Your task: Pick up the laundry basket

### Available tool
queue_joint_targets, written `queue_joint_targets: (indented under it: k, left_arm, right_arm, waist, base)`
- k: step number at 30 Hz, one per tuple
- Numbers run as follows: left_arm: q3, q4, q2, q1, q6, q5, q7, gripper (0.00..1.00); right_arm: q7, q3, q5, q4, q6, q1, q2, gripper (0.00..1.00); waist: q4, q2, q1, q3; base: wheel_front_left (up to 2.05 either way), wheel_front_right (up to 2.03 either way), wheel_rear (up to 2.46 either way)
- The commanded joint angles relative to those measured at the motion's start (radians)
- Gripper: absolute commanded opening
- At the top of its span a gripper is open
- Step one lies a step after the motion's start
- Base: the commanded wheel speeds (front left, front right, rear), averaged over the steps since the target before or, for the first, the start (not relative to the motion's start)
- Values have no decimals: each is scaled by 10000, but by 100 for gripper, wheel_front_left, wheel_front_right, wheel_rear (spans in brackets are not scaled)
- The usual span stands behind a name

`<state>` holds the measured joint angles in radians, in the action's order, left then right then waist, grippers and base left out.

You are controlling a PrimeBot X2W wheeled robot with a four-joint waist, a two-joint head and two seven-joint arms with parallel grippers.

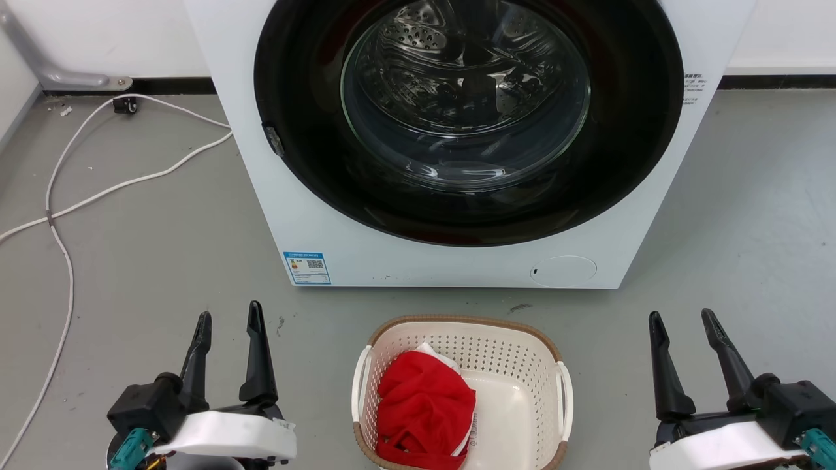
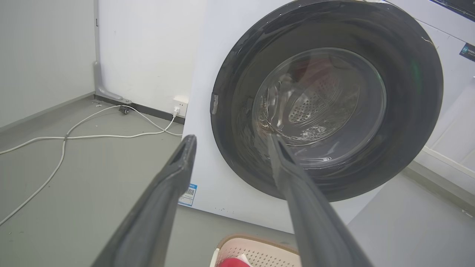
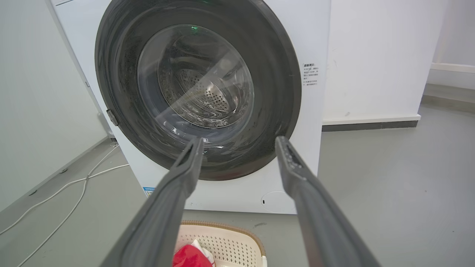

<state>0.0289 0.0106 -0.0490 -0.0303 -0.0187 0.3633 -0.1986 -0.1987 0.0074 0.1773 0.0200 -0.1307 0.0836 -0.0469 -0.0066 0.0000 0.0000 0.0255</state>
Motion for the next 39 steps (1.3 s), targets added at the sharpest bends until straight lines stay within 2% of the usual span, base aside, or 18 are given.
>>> queue_joint_targets:
  k: [1,32,39]
  left_arm:
    - [43,142,-23,-47,-69,-306,-114,100]
    - [246,307,-20,-417,-335,-2526,-682,100]
    - [237,252,-18,-424,-359,-2538,-672,100]
  right_arm:
    - [-105,20,-349,140,0,108,-46,100]
    - [-677,120,-2745,459,1,463,-53,100]
    - [-667,93,-2644,438,1,481,-52,100]
  waist:
    - [-9,0,0,1]
    - [-68,0,0,78]
    - [-69,0,0,64]
  base:
    - [0,0,0]
    - [0,0,0]
    - [0,0,0]
